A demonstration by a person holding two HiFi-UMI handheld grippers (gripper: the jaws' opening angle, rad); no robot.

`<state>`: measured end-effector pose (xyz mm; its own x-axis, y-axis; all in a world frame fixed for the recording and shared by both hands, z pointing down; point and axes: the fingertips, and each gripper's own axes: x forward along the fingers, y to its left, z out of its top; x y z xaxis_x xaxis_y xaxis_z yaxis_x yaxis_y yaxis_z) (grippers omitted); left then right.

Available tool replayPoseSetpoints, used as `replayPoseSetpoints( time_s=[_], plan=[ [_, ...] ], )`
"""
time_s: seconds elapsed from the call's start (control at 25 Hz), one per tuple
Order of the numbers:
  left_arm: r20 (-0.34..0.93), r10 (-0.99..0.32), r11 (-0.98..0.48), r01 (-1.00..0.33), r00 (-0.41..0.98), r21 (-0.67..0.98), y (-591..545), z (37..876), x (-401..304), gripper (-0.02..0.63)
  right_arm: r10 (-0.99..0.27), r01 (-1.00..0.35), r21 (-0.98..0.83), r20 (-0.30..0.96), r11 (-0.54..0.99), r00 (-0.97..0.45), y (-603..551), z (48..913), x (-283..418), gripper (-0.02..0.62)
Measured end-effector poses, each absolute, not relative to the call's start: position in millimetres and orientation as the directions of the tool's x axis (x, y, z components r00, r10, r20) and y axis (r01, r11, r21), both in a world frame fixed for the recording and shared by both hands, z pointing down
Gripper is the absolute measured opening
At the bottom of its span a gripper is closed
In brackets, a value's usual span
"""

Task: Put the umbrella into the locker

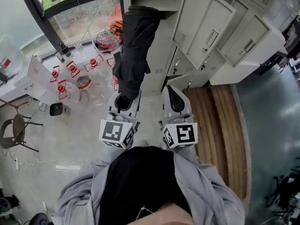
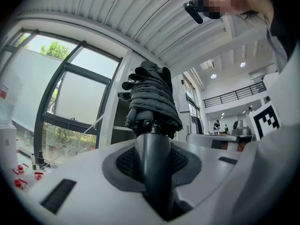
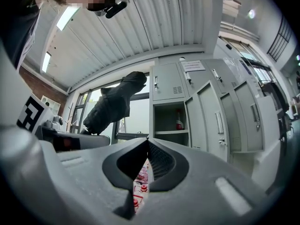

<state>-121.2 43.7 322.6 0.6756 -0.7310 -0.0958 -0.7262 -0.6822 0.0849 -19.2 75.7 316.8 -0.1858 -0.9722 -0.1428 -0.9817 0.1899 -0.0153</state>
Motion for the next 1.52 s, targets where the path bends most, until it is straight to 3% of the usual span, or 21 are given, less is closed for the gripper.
replayPoseSetpoints(
  time_s=[0.6,1.52],
  plan=[
    [-0.044,-0.725,-0.686,-0.715,0.687,0.136,-3,354,-116,0.091,-0.973,-0.976,-0.017,-0.088,0.217,-0.215,25,342,-21,0.003],
    [-0.040,-0.748,-0.661,-0.737,0.663,0.139,-170,352,-20,0.091,-0.924,-0.925,-0.030,-0.072,0.380,-0.377,-189,339,60,0.003]
  ],
)
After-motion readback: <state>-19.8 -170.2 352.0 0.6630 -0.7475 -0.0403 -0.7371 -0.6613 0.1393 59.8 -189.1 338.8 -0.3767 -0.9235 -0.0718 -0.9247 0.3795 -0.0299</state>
